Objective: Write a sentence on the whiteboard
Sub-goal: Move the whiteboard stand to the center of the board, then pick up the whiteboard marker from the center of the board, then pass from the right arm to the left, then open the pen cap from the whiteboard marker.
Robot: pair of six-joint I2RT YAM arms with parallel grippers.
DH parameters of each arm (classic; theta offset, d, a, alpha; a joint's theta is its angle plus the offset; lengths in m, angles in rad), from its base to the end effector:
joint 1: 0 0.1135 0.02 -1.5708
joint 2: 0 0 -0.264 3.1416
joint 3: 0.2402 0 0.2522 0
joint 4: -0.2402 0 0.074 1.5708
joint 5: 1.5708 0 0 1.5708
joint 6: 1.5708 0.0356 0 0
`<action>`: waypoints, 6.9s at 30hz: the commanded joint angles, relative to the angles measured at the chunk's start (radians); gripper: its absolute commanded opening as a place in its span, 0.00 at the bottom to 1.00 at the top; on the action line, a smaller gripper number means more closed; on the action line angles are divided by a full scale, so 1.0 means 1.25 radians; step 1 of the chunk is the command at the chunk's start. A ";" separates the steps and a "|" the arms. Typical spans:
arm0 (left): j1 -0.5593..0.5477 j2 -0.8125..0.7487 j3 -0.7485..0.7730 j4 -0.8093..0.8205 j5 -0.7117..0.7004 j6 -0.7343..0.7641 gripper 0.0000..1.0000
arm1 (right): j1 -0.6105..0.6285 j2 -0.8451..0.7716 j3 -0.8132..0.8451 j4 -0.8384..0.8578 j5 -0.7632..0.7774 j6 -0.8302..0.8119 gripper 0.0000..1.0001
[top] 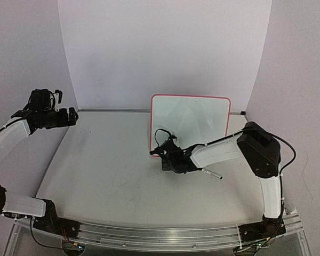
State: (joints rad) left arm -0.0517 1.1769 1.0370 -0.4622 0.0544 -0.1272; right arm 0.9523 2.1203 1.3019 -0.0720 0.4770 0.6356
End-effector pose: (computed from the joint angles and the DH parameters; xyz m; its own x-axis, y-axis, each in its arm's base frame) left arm 0.2594 -0.0154 0.3205 -0.5733 -0.0972 -0.8136 0.0238 0.9905 -0.1351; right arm 0.2658 0.3454 0.1187 -0.6930 -0.0641 -0.7181 -0.1801 0.9799 0.0863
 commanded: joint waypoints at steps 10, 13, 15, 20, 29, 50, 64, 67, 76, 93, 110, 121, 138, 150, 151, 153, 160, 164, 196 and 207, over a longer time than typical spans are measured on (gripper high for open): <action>0.001 -0.022 -0.002 0.022 0.009 0.005 0.99 | 0.095 0.101 0.170 -0.032 -0.029 0.033 0.00; 0.001 -0.018 -0.002 0.020 0.009 0.005 1.00 | 0.101 0.105 0.181 -0.039 -0.035 0.028 0.08; 0.001 -0.014 -0.002 0.019 0.006 0.005 0.99 | 0.103 0.101 0.185 -0.039 -0.041 0.016 0.18; 0.001 0.002 0.008 0.005 -0.011 0.008 0.99 | 0.105 0.072 0.178 -0.039 -0.087 -0.008 0.48; 0.001 -0.006 0.005 0.002 -0.020 0.010 0.99 | 0.131 -0.019 0.093 -0.034 -0.149 -0.062 0.79; 0.000 -0.018 -0.018 0.027 0.141 -0.068 0.99 | -0.028 -0.440 -0.297 -0.094 -0.339 -0.151 0.89; -0.040 -0.053 -0.213 0.080 0.277 -0.263 0.99 | -0.299 -0.425 -0.307 -0.263 -0.567 -0.296 0.79; -0.088 -0.052 -0.229 0.089 0.282 -0.297 0.99 | -0.309 -0.400 -0.307 -0.264 -0.564 -0.303 0.73; -0.195 -0.008 -0.257 0.135 0.276 -0.360 0.98 | -0.308 -0.355 -0.309 -0.277 -0.483 -0.325 0.66; -0.200 -0.015 -0.260 0.148 0.300 -0.354 0.98 | -0.257 -0.294 -0.274 -0.295 -0.443 -0.338 0.46; -0.336 -0.038 -0.253 0.160 0.353 -0.378 0.98 | -0.112 -0.311 -0.248 -0.339 -0.331 -0.285 0.00; -0.530 0.009 -0.134 0.207 0.378 -0.487 0.98 | -0.022 -0.540 -0.187 -0.346 -0.562 -0.296 0.00; -0.631 0.135 -0.050 0.321 0.449 -0.576 0.86 | 0.082 -0.435 0.073 -0.434 -0.615 -0.371 0.00; -0.631 0.152 -0.044 0.330 0.478 -0.580 0.38 | 0.095 -0.412 0.096 -0.439 -0.629 -0.378 0.00; -0.631 0.153 -0.043 0.330 0.480 -0.580 0.35 | 0.096 -0.411 0.096 -0.439 -0.630 -0.379 0.00; -0.631 0.156 -0.040 0.330 0.485 -0.580 0.29 | 0.098 -0.408 0.097 -0.439 -0.631 -0.380 0.00; -0.631 0.170 -0.038 0.340 0.506 -0.590 0.22 | 0.101 -0.402 0.101 -0.439 -0.638 -0.384 0.00; -0.631 0.178 -0.038 0.344 0.521 -0.593 0.22 | 0.102 -0.400 0.101 -0.439 -0.640 -0.387 0.00; -0.591 -0.043 -0.225 0.650 0.229 -0.658 0.00 | 0.046 -0.570 -0.214 0.163 -0.559 0.029 0.98; -0.592 -0.089 -0.323 0.917 0.206 -0.681 0.00 | 0.042 -0.480 -0.287 0.690 -0.718 0.230 0.97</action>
State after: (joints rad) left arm -0.7910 1.0760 0.6439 0.5388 0.3179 -0.9673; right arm 1.0000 1.4703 0.9096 0.4773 -0.3192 0.8140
